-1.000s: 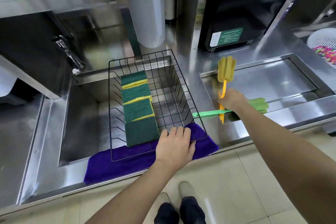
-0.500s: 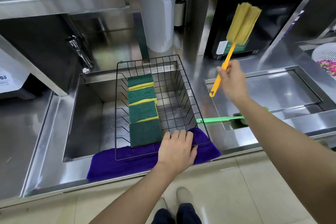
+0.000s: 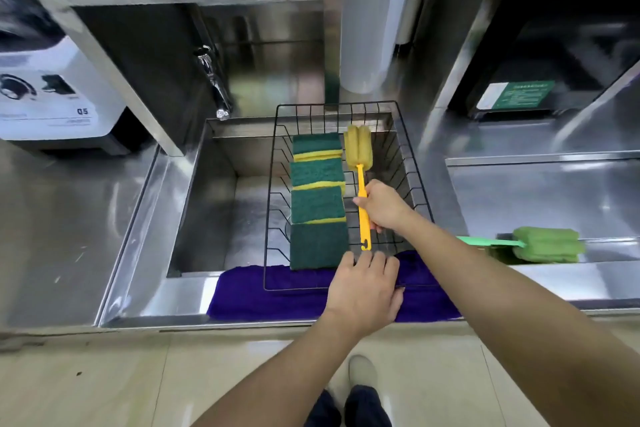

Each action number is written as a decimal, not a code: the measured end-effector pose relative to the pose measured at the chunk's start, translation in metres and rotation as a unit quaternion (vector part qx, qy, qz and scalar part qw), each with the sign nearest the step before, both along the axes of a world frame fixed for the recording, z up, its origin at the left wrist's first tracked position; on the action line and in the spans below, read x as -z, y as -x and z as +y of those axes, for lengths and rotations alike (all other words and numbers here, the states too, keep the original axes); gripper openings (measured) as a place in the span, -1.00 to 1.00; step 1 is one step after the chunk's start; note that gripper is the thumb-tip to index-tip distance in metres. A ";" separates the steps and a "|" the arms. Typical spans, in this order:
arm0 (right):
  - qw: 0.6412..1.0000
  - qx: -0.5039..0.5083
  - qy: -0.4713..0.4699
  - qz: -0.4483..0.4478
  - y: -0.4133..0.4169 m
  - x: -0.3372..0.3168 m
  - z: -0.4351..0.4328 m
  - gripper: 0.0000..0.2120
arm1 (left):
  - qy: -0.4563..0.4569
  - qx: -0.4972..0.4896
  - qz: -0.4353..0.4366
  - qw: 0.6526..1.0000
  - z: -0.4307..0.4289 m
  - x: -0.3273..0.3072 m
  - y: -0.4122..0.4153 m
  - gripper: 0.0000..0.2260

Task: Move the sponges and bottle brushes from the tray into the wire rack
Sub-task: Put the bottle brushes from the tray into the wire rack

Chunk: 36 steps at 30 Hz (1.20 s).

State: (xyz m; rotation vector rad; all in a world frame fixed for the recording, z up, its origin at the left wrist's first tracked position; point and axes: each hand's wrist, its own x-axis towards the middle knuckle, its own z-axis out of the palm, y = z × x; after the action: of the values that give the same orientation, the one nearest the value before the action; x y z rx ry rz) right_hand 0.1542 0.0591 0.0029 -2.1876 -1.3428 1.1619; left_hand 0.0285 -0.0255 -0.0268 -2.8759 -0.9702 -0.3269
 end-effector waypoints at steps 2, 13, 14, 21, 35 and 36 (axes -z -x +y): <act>0.999 -0.009 0.031 0.001 0.002 0.008 0.002 -0.81 | 0.002 0.003 0.003 1.000 0.000 0.000 0.000 -0.69; 0.981 -0.112 0.077 -0.141 0.006 0.015 0.009 -0.72 | 0.022 0.008 0.018 1.000 0.000 -0.002 -0.002 -0.66; 0.977 -0.120 0.079 -0.160 0.005 0.014 0.009 -0.69 | 0.026 0.009 0.017 0.999 0.000 -0.002 -0.002 -0.66; 0.988 -0.087 -0.032 -0.120 -0.014 -0.012 0.005 -0.81 | 0.058 0.023 0.027 0.998 -0.001 -0.007 -0.010 -0.65; 0.986 0.112 -0.090 -0.082 -0.128 -0.038 -0.070 -0.97 | 0.116 0.074 0.096 0.986 -0.002 -0.027 -0.041 -0.64; 0.991 0.092 -0.060 -0.078 -0.130 -0.039 -0.079 -0.90 | 0.118 0.075 0.101 0.985 -0.002 -0.027 -0.042 -0.65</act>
State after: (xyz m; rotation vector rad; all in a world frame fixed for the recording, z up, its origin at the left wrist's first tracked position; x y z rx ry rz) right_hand 0.2842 -0.0204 0.0421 -2.2969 -1.2035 0.8372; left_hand 0.0707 -0.0271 0.0001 -3.1239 -0.8098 0.0767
